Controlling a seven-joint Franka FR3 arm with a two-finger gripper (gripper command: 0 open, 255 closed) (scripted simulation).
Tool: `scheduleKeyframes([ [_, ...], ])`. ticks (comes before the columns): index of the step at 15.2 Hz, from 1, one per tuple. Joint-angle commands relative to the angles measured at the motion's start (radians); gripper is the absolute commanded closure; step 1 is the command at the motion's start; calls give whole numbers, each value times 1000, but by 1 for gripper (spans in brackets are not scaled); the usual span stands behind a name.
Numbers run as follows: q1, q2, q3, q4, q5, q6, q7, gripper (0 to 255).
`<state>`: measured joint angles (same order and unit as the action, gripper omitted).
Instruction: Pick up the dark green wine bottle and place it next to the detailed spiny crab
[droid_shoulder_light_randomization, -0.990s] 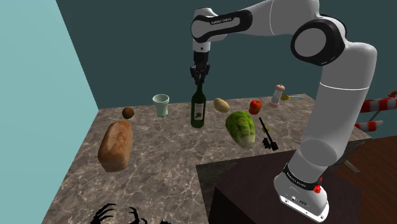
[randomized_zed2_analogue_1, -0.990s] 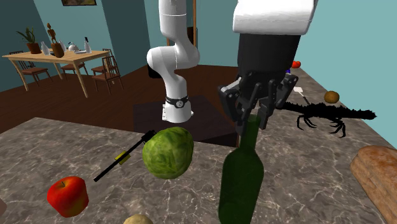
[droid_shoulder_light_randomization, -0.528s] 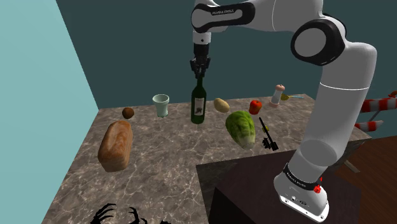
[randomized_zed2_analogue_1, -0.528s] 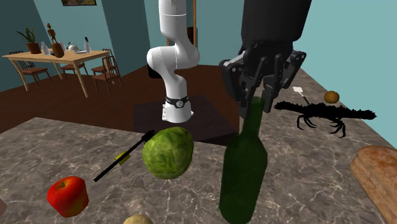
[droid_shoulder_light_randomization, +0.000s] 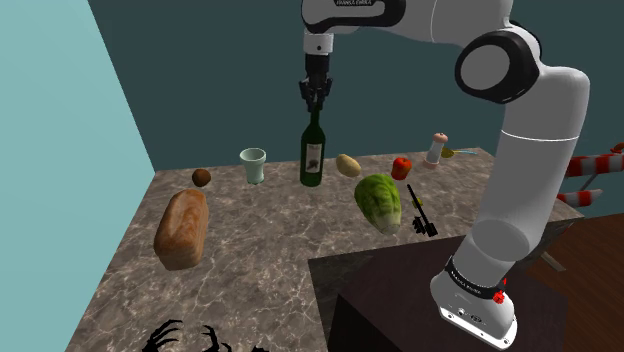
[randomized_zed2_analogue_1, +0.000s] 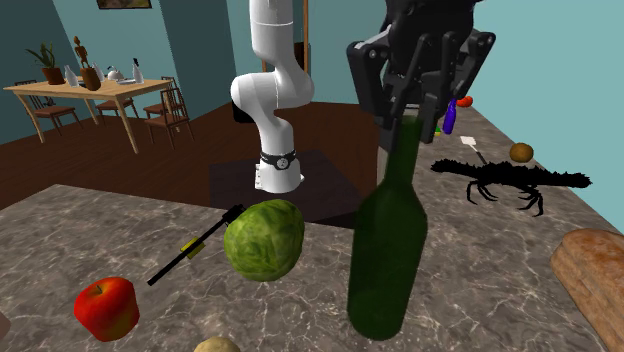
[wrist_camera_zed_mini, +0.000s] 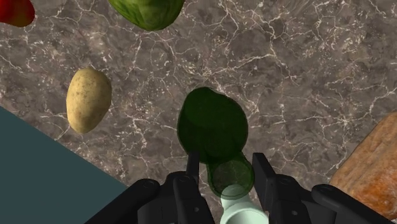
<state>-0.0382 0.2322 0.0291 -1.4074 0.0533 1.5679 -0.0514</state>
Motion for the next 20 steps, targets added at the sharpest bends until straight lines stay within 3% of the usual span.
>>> scheduleKeyframes([
  [1,-1,7,0,40,0,-33,1,255],
  [11,0,65,0,262,-1,-196,10,255],
  [18,1,150,2,493,-2,-342,19,255],
  [19,1,155,2,505,-2,-350,19,255],
  [20,13,106,6,429,-1,-322,35,255],
])
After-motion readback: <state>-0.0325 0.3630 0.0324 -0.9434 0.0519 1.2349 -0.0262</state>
